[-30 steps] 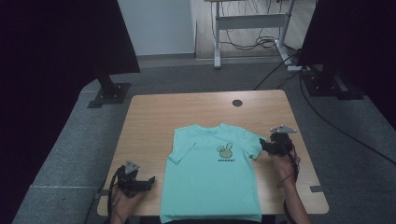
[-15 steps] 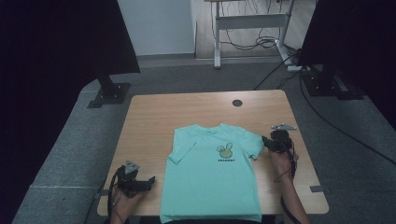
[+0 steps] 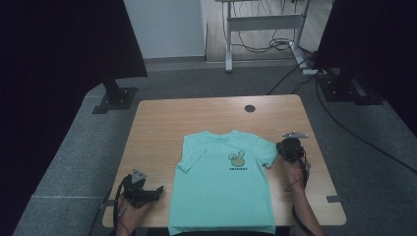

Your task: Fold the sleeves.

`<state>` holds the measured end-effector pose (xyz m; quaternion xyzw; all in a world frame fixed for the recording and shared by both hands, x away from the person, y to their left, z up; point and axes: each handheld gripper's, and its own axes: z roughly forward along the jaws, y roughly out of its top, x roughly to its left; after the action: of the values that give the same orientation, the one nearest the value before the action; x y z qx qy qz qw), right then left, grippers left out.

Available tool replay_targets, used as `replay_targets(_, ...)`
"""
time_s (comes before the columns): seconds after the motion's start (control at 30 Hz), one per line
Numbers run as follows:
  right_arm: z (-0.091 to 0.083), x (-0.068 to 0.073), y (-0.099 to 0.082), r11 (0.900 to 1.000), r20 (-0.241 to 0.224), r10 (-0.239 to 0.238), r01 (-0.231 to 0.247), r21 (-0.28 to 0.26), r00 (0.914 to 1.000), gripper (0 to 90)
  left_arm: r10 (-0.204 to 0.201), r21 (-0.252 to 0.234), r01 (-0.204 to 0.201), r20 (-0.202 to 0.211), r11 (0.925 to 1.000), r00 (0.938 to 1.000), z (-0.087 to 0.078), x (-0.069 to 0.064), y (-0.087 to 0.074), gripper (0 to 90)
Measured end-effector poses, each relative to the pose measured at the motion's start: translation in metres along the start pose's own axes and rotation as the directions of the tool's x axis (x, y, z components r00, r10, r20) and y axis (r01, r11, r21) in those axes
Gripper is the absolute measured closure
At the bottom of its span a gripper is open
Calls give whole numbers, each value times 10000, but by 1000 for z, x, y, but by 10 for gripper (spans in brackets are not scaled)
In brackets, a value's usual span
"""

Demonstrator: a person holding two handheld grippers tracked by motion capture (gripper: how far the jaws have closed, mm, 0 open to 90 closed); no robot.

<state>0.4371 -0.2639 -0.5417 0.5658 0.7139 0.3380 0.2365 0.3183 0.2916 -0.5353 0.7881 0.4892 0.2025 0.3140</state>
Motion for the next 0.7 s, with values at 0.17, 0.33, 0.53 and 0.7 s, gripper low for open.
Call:
replay_targets(0.17,0,2,0,10000,84,28,-28,20,10000,876,0,1,0,1,10000,10000,0,0,0,6)
replay_targets(0.33,-2,6,1,9999,118,-124,123,29,9999,876,1,1,-1,0,10000,10000,0,0,0,6)
replay_targets(0.53,-3,15,2,9993,38,-375,375,34,9993,876,3,1,-3,-1,10000,10000,0,0,0,6)
replay_targets(0.7,-4,25,3,9984,-95,-568,567,-69,9983,876,1,-1,-1,1,10000,10000,0,0,0,6)
